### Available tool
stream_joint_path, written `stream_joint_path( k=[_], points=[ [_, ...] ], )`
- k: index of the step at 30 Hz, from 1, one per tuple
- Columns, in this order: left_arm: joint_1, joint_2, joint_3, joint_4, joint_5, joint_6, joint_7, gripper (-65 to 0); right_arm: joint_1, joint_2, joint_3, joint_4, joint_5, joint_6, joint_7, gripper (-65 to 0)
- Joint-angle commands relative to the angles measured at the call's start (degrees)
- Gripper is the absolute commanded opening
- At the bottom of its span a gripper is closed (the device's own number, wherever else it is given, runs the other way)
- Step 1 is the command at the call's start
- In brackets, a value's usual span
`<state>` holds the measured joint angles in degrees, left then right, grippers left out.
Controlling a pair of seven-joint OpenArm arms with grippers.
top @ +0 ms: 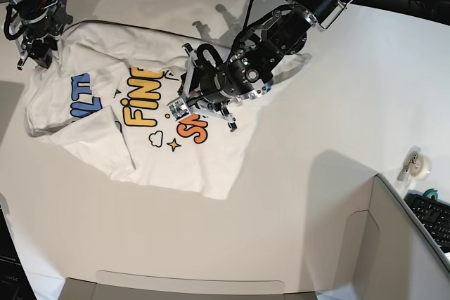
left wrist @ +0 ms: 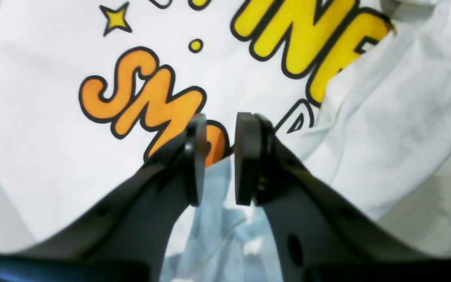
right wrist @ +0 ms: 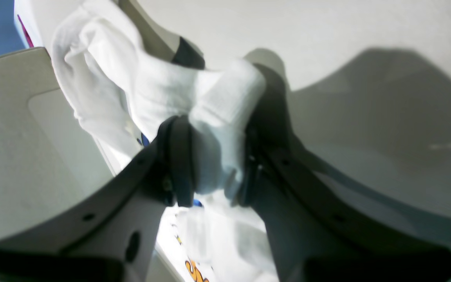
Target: Layout the t-shirt on the table in an organized manner, then fold the t-shirt properly
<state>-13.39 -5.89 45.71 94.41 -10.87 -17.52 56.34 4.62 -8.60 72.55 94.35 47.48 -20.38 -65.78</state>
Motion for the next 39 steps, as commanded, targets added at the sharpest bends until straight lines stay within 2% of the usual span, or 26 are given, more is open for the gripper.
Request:
stream_joint_path(
  k=[1, 5, 6, 8, 12, 15, 22, 24, 30, 35, 39],
  points=[
    [-1.1, 0.5, -0.1, 0.8, 0.0, 0.2, -1.2, -52.1, -0.5, -0.4, 0.0, -0.3, -4.5, -2.1, -0.5, -46.9],
    [-1.1, 0.5, -0.1, 0.8, 0.0, 0.2, -1.2, -52.1, -1.0, -0.4, 0.3, -0.3, -4.5, -2.2, -0.6, -48.1],
    [-1.1, 0.5, -0.1, 0.8, 0.0, 0.2, -1.2, -52.1, -1.5, -0.3, 0.1, -0.3, -4.4, -2.2, -0.6, -52.2],
    [-1.1, 0.5, -0.1, 0.8, 0.0, 0.2, -1.2, -52.1, -2.0, -0.3, 0.5, -0.3, -2.3, -2.2, -0.6, -65.0],
    [-1.1, 0.5, -0.2, 0.8, 0.0, 0.2, -1.2, -52.1, -5.5, -0.1, 0.5, -0.2, 3.5, -2.3, -0.6, -65.0],
    [-1.1, 0.5, -0.3, 0.8, 0.0, 0.2, -1.2, -52.1, -8.4, 1.8, 0.5, 2.0, 6.5, -2.3, -0.6, -65.0],
    [-1.6, 0.9, -0.5, 1.8, -0.1, 0.2, -1.3, -51.8, -11.9, 2.4, 0.5, 14.0, 7.5, -2.3, -0.4, -65.0],
    [-2.2, 2.6, -0.5, 3.0, -0.2, 0.2, -1.1, -51.3, -12.1, 2.6, 0.5, 15.8, 7.4, -2.3, -0.4, -65.0],
    [-5.2, 8.1, 0.0, 4.0, -0.3, 0.2, -0.8, -41.9, -12.5, 2.3, 0.2, 15.7, 7.2, -2.3, -0.6, -65.0],
    [-9.3, 14.7, 0.6, -2.8, -0.5, 0.2, -0.9, -41.1, -13.4, 2.1, -0.1, 15.5, 6.8, -2.3, -0.6, -65.0],
    [-15.4, 14.9, 8.7, -12.7, -0.7, 0.2, -2.7, -41.0, -13.5, 2.1, -0.1, 15.5, 5.1, -2.3, -0.6, -65.0]
  ],
)
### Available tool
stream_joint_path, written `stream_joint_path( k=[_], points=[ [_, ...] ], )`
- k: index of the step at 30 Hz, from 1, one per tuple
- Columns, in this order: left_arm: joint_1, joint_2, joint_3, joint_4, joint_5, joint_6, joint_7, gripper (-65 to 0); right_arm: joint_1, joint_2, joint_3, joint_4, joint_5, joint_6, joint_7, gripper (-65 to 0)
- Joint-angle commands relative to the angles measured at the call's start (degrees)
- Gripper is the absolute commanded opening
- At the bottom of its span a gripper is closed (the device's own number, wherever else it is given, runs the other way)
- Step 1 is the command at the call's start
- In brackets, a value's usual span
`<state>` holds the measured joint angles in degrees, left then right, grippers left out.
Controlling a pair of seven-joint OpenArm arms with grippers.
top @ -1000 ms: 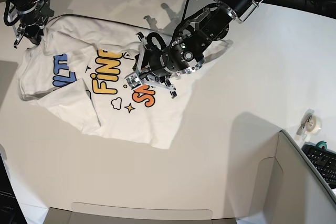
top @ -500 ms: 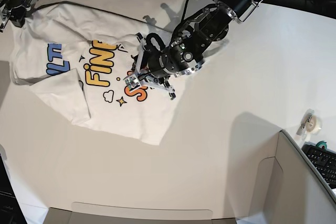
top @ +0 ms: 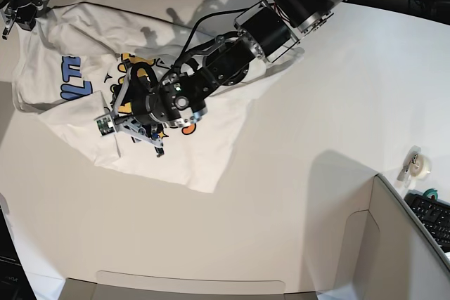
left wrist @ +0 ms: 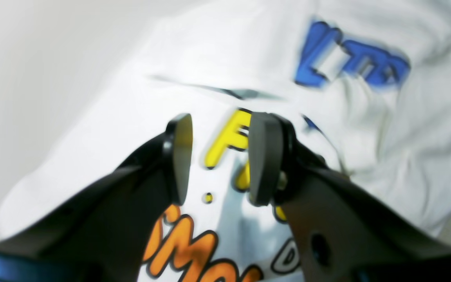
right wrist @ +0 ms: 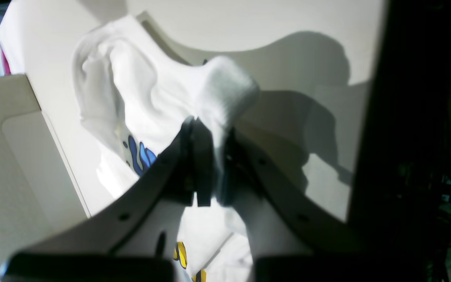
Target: Layout the t-shirt on the table in an organized manner, then fold the t-shirt properly
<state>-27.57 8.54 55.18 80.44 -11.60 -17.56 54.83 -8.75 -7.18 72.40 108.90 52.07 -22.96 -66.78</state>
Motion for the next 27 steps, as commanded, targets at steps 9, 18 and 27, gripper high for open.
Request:
stream_joint_path(
  k=[9, 18, 27],
  points=[
    [-5.5, 0.5, 9.7, -4.1, 0.1, 0.3, -6.7, -41.0, -3.5, 0.8, -9.4, 0.9, -5.4, 0.3, 0.3, -65.0],
    [-5.4, 0.5, 9.7, 0.0, 0.2, 0.3, -12.5, -41.0, -5.2, 0.8, -33.1, 0.9, -20.3, 0.3, 0.6, -65.0],
    [-5.3, 0.5, 13.3, 4.3, 0.2, 0.3, -19.2, -41.0, -5.3, 2.7, -56.9, -4.3, -36.3, 0.3, 0.4, -65.0]
  ],
)
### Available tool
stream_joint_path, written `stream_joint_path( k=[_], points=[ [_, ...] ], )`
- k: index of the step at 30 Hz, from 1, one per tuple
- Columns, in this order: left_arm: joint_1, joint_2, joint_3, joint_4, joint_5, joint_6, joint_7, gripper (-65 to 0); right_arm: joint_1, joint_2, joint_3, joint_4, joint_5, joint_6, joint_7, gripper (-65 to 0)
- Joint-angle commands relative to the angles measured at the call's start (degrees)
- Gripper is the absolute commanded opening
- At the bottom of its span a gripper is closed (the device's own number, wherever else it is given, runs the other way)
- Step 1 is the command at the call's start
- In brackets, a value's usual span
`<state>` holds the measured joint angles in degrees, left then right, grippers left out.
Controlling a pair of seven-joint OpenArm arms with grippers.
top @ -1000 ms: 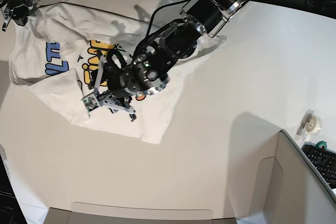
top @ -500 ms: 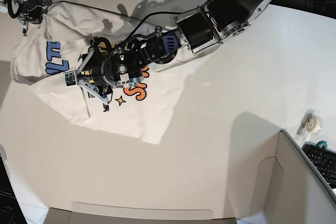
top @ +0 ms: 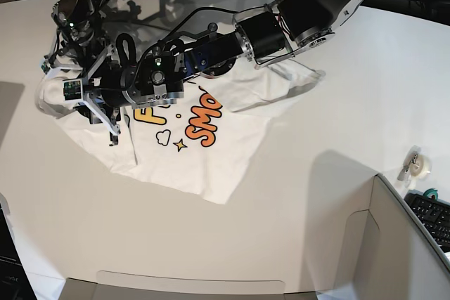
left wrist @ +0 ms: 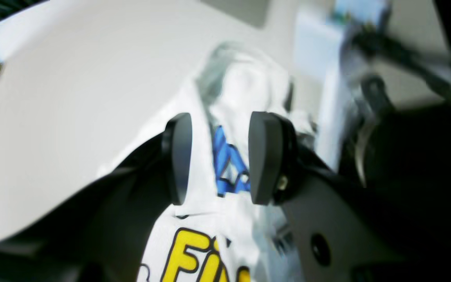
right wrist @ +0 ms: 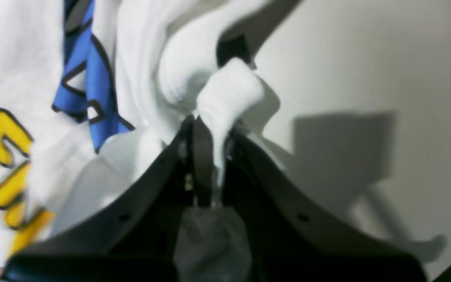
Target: Layout the t-shirt on the table in an organized manner, then fold the t-shirt properly
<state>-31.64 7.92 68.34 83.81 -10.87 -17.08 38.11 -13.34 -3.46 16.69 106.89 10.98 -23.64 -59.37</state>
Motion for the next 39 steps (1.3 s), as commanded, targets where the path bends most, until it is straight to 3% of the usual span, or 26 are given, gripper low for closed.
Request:
stream_joint_path(
  k=[1, 8, 14, 19, 24, 28, 36, 39],
  points=[
    [-1.2, 1.1, 0.7, 0.9, -0.2, -0.2, -3.4, -41.0, -0.8, -0.4, -4.4, -3.3, 3.9, 1.0, -7.0, -65.0],
    [-2.3, 1.1, 7.1, -4.2, -0.1, -0.1, -9.7, -41.0, -1.0, 5.9, -24.8, -9.7, 2.7, 1.0, -7.0, -65.0],
    [-3.2, 1.1, 7.2, -5.8, -0.1, -0.1, -10.5, -41.0, -3.2, 9.8, -31.8, -9.9, 2.8, 1.0, -5.8, -65.0],
    [-4.7, 1.1, 7.0, -5.9, -0.1, -0.1, -10.4, -41.0, -9.9, 9.3, -25.4, -7.5, 3.0, 0.9, 6.7, -65.0],
    [-5.0, 1.1, 7.0, -5.9, -0.1, -0.1, -10.3, -41.0, -14.7, 5.6, -18.3, -7.8, 3.0, 0.9, 16.0, -65.0],
    [-5.0, 1.1, 7.0, -5.9, -0.1, -0.1, -10.3, -41.0, -15.2, 3.4, -14.8, -7.6, 4.6, 0.9, 16.3, -65.0],
    [-5.1, 1.1, 7.0, -5.9, 0.0, -0.1, -10.2, -41.0, -15.2, 2.9, -2.3, -7.9, 20.7, 0.9, 16.3, -65.0],
    [-5.2, 1.1, 7.0, -5.9, 0.0, -0.1, -8.8, -41.0, -15.3, 3.2, 1.2, -8.0, 24.0, 0.9, 16.2, -65.0]
  ],
)
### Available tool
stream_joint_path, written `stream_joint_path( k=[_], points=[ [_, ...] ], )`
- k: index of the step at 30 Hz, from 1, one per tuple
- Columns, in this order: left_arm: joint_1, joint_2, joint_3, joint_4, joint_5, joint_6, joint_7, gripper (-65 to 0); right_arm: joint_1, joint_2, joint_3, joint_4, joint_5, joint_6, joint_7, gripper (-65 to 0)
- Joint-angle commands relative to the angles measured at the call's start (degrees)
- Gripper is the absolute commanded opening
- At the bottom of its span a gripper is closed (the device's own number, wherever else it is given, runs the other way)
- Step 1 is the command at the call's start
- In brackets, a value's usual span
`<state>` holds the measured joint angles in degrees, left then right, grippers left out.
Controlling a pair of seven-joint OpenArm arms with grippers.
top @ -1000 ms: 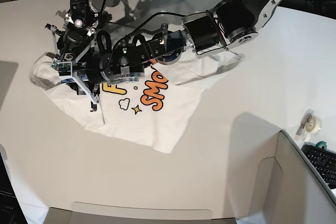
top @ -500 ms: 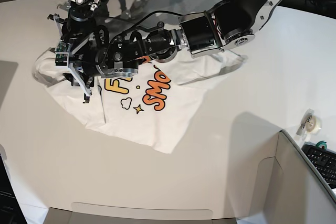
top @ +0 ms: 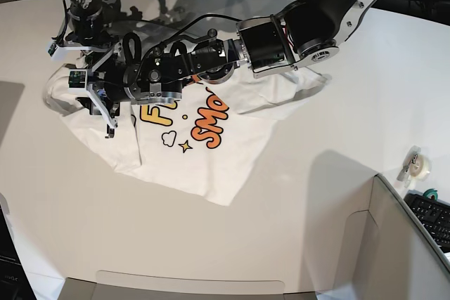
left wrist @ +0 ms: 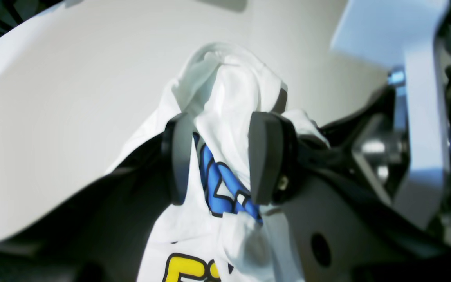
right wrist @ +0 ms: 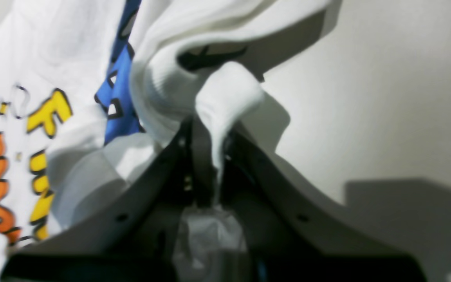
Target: Layout the t-shirt on the table in an organized manner, then fold the t-shirt properly
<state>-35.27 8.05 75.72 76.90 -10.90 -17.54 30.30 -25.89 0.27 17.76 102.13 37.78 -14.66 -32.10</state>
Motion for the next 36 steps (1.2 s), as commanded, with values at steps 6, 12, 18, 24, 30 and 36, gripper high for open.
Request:
stream_joint_path(
  k=[6, 12, 18, 24, 30, 36],
  points=[
    [-1.5, 0.9, -0.3, 1.0, 0.0, 0.4, -0.3, -41.0, -2.7, -0.7, 1.5, -3.3, -2.1, -8.1, -11.2, -65.0],
    [-2.1, 0.9, -0.3, 1.0, 0.0, 0.4, -0.5, -41.0, -4.1, -1.0, 1.5, -3.4, -2.0, -8.0, -11.2, -65.0],
    [-4.4, 0.9, -0.3, 0.9, 0.0, 0.4, -1.0, -41.0, -6.0, -1.0, 1.5, -3.8, -2.0, -8.0, -11.2, -65.0],
    [-5.2, 0.9, -0.1, 0.8, 2.1, 1.6, -5.0, -41.0, -7.4, -1.0, 0.4, -3.8, -2.3, -7.9, -11.2, -65.0],
    [-5.0, 0.9, 0.0, -4.3, 6.4, 4.8, -11.0, -41.0, -8.4, -0.1, -4.4, -3.8, -2.6, -7.9, -11.2, -65.0],
    [-5.0, 0.9, 0.0, -7.7, 6.4, 5.0, -15.1, -41.0, -10.1, -0.1, -8.1, -3.7, -2.6, -8.0, -11.2, -65.0]
  ],
)
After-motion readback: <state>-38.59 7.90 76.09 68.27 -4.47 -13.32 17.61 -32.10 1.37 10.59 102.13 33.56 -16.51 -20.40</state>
